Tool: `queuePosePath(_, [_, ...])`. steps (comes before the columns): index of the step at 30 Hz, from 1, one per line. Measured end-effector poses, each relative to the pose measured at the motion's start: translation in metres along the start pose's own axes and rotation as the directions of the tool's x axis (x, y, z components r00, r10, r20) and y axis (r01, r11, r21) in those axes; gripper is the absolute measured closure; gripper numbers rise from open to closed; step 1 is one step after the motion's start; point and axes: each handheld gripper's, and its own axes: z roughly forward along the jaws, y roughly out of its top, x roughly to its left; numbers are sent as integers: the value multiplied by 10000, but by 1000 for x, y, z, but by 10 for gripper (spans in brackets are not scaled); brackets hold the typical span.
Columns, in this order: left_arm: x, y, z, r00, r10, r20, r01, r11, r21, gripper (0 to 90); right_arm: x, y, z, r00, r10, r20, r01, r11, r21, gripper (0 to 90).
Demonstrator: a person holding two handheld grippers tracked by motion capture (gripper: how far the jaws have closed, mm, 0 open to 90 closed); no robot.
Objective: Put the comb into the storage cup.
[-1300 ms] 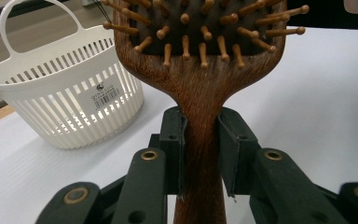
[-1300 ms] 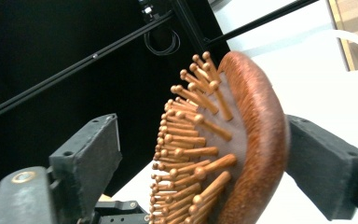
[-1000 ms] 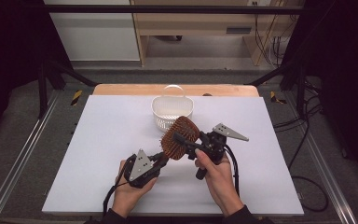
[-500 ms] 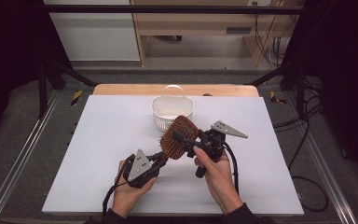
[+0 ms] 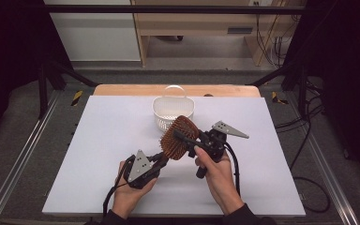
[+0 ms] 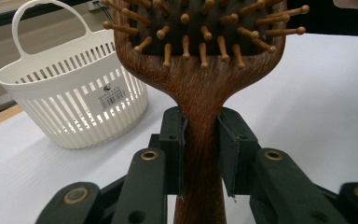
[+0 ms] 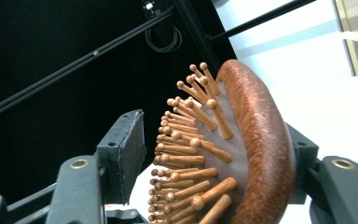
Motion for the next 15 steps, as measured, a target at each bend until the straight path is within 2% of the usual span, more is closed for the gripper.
queuePosePath(15, [2,-1,0,9999,-134,43,135,9999,-82,724,-1,-1,2,10000,46,-59,-45,10000,49,430])
